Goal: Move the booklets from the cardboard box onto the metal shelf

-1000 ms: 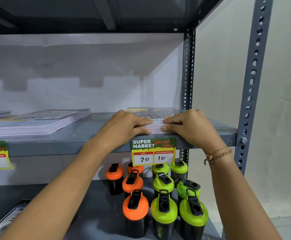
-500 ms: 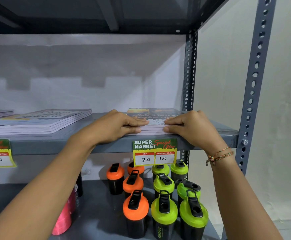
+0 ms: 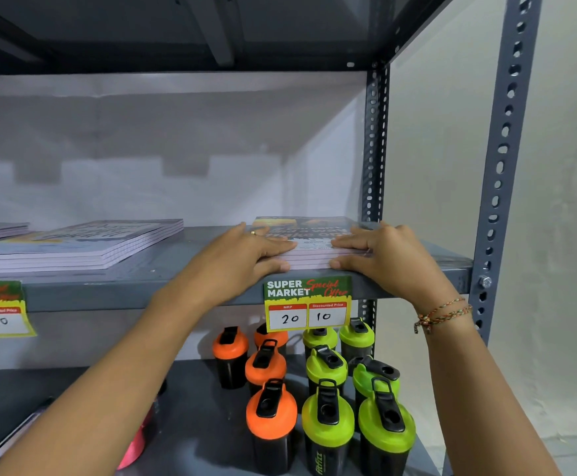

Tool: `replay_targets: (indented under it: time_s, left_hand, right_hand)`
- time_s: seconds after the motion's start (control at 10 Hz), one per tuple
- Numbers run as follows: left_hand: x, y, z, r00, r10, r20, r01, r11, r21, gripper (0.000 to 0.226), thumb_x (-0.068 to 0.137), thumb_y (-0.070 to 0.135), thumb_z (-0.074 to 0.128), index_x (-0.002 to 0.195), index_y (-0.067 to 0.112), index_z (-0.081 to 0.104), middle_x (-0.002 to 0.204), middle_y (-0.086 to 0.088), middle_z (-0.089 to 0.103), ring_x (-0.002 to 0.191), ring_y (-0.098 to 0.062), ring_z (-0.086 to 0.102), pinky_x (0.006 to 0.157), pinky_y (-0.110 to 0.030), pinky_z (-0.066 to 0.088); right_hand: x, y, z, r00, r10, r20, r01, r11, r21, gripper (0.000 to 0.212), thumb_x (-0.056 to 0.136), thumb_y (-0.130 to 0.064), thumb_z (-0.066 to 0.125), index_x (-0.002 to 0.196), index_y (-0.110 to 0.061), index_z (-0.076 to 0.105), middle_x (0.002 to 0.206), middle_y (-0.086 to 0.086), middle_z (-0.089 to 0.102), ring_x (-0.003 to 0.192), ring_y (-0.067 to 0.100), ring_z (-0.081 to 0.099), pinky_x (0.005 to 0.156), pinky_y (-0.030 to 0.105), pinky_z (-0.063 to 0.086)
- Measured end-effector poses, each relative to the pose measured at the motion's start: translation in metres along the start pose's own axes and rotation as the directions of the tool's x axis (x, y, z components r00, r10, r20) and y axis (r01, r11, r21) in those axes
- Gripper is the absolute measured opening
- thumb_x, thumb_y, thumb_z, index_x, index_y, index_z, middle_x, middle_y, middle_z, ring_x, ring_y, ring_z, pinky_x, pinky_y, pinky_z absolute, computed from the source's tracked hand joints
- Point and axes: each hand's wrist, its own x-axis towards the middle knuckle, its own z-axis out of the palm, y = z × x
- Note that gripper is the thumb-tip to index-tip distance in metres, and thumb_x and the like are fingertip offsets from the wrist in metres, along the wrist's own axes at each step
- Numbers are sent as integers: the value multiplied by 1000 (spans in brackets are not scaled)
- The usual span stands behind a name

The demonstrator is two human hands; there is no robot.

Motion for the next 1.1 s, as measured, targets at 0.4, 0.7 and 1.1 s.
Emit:
replay_targets:
  time_s: [0.4,0.7,1.1]
  left_hand:
    - [8,16,6,998,-1,-58,1,1000,-5,41,88,35,57,128,24,54,137,10,52,130,-8,44,108,-27,37]
    - [8,17,6,998,-21,-61,20,1000,-8,41,88,35,57,128,25,54,136,10,52,130,-8,44,107,-25,35]
    - [6,20,-3,995,-33,-92,33,999,5,59,85,56,42,137,29,40,148,7,39,138,-15,32,114,-35,29]
  right_hand:
    - [1,11,-11,993,-75,96,65,993,99,35,80,-22,71,115,-18,64,124,-1,63,108,-11,45,80,-20,17]
    - [5,20,-8,988,-126,88,110,981,161,34,80,-20,71,114,-18,65,123,2,64,97,-27,29,80,-19,18]
    - [5,7,-11,995,-73,-61,76,996,55,45,80,-38,68,120,-20,62,131,-1,59,123,11,51,107,17,33]
